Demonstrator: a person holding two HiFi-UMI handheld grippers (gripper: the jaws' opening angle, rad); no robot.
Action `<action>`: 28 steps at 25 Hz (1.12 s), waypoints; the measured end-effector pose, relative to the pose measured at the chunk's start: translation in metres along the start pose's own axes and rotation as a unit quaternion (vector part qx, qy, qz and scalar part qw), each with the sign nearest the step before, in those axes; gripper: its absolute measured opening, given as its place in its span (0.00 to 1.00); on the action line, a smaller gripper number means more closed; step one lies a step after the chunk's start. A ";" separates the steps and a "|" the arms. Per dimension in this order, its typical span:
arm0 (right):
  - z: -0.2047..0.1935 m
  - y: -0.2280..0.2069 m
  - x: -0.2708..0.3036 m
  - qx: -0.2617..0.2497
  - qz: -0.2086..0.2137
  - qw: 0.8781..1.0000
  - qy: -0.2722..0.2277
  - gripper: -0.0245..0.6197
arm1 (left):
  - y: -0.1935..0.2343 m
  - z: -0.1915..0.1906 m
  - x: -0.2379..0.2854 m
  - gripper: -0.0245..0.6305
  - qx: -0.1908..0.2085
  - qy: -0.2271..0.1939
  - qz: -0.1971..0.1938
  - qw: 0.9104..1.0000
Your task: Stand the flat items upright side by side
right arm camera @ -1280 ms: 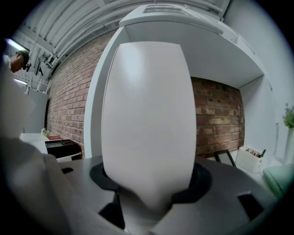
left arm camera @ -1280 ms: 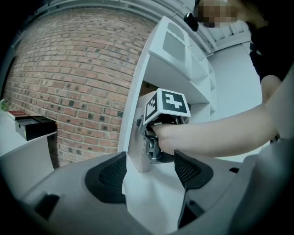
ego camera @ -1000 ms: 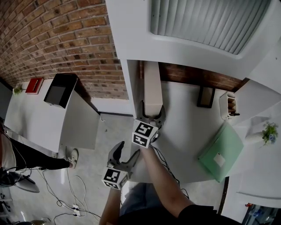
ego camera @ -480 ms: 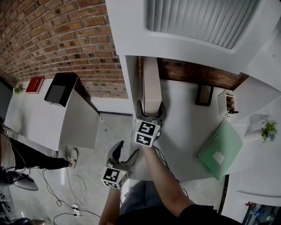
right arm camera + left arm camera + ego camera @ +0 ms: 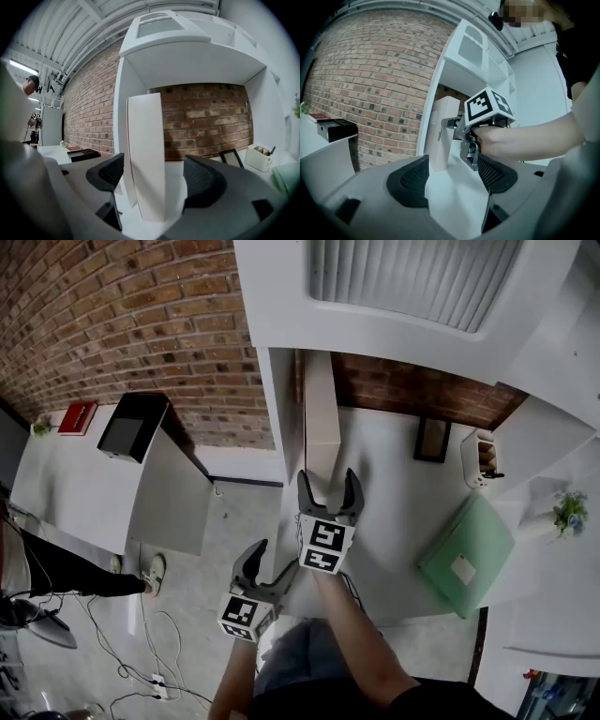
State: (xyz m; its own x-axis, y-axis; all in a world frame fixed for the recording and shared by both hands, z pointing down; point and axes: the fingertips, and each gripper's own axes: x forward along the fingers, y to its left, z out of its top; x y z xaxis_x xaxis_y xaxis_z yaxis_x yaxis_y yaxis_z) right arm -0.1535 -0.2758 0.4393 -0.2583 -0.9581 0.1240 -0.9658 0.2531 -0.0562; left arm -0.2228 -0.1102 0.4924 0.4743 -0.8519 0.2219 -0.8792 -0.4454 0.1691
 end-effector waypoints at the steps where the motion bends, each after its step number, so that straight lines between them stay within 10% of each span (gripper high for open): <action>1: -0.001 -0.002 -0.010 0.000 0.003 1.000 0.001 0.63 | -0.004 -0.001 -0.001 0.52 0.001 0.002 -0.003 1.000; 8: -0.005 -0.021 -0.079 -0.024 0.008 1.000 -0.002 0.63 | -0.032 -0.007 0.006 0.52 0.006 0.007 -0.041 0.999; 15: -0.001 -0.125 -0.141 -0.006 -0.084 0.996 -0.007 0.63 | -0.099 0.007 0.059 0.52 0.030 0.005 -0.128 0.991; 28: -0.023 -0.368 -0.301 0.051 -0.274 0.960 0.010 0.63 | -0.297 0.000 0.194 0.52 0.088 0.099 -0.310 0.941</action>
State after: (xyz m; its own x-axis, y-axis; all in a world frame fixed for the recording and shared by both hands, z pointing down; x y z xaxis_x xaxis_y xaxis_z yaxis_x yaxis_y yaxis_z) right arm 0.2788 -0.0778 0.4455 0.2859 -0.9409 0.1816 -0.9502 -0.3028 -0.0733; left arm 0.1301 -0.1430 0.4847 0.8826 -0.3522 0.3115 -0.4157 -0.8941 0.1669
